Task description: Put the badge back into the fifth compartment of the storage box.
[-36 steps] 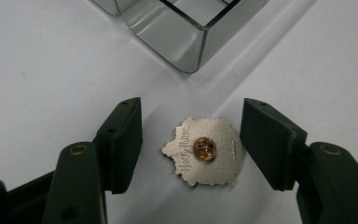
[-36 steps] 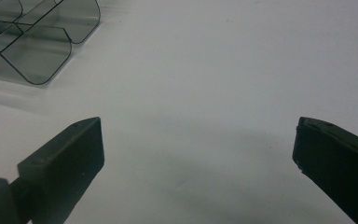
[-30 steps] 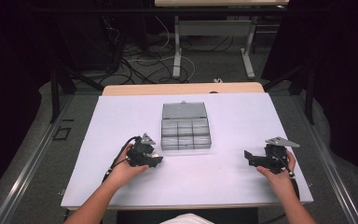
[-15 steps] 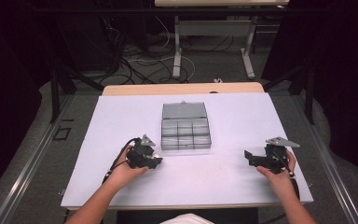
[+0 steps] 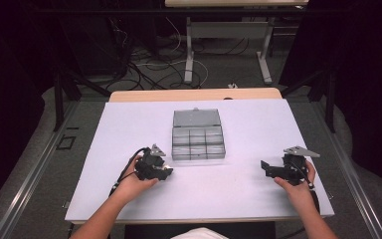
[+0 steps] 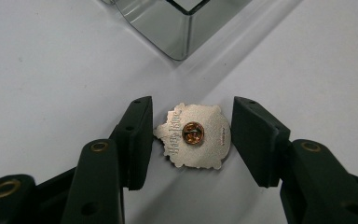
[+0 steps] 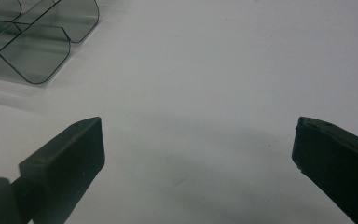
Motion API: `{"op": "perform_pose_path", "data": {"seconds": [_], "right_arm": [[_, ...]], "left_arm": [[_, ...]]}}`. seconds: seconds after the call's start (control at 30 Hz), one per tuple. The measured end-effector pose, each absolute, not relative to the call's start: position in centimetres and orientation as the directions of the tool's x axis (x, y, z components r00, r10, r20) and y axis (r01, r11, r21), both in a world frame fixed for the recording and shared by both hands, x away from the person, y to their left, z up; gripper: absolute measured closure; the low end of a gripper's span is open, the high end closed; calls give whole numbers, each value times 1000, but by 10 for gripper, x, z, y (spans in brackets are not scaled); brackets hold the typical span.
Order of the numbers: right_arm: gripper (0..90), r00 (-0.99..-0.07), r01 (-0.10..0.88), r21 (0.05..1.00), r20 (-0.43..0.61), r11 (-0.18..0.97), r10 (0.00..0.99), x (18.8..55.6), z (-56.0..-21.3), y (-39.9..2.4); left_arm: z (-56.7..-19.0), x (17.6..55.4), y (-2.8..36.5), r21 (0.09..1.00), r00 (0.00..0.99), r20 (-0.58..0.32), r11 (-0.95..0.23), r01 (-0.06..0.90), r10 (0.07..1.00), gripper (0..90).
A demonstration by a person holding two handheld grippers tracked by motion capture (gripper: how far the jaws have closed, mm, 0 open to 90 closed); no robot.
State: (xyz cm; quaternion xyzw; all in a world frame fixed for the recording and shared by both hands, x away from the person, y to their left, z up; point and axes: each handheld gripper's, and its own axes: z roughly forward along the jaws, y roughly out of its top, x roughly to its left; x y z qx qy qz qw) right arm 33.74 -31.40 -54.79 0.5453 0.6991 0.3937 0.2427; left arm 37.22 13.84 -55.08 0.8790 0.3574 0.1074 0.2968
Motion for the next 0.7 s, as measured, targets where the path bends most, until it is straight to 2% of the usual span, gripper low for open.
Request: {"op": "perform_pose_path", "data": {"seconds": [0.7], "right_arm": [[22, -281, 573, 815, 101, 83, 954, 338, -548, -313]], "left_arm": [[-550, 373, 139, 597, 719, -29, -565, 570, 694, 506]]}}
